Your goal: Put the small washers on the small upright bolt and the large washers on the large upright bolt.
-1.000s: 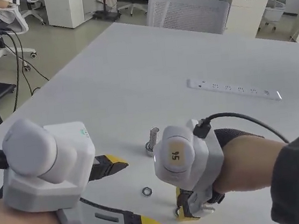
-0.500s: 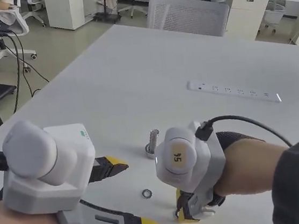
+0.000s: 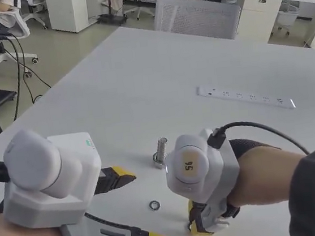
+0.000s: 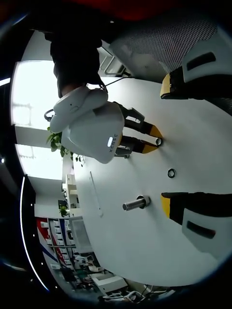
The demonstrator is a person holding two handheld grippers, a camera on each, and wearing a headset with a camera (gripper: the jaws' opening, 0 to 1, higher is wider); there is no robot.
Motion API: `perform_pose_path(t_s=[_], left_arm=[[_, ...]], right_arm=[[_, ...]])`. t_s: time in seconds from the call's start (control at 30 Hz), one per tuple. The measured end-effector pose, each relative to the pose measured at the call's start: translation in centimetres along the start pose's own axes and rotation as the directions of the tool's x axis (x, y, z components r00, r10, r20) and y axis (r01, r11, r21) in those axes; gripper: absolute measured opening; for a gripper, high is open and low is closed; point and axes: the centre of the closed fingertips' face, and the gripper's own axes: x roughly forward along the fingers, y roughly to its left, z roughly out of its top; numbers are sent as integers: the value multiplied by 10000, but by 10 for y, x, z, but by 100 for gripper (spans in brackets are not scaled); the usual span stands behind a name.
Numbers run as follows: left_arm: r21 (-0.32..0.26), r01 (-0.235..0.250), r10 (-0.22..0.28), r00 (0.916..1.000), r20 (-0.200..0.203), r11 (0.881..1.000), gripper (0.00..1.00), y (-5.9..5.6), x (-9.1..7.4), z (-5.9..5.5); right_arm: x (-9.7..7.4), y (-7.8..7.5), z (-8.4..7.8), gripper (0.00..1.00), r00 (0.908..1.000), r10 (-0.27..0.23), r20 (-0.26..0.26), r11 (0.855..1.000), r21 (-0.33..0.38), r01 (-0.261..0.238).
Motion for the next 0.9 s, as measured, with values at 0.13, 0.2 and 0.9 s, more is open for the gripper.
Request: perform_pose_path(t_s=[0.13,0.2,0.9], left_arm=[[4,8,-8,10000,15,10000,78,0,0,0],[13,17,-17,10000,12,10000,78,0,0,0],[21,37,-37,10000,-16,10000,78,-2,0,-2]], right_arm=[[-2,2,-9,14,9999,59,-125,9999,110,-57],[-3,2,-12,14,9999,60,-150,9998,198,-57],[-14,3,-49,14,9994,-42,-344,9952,980,76]])
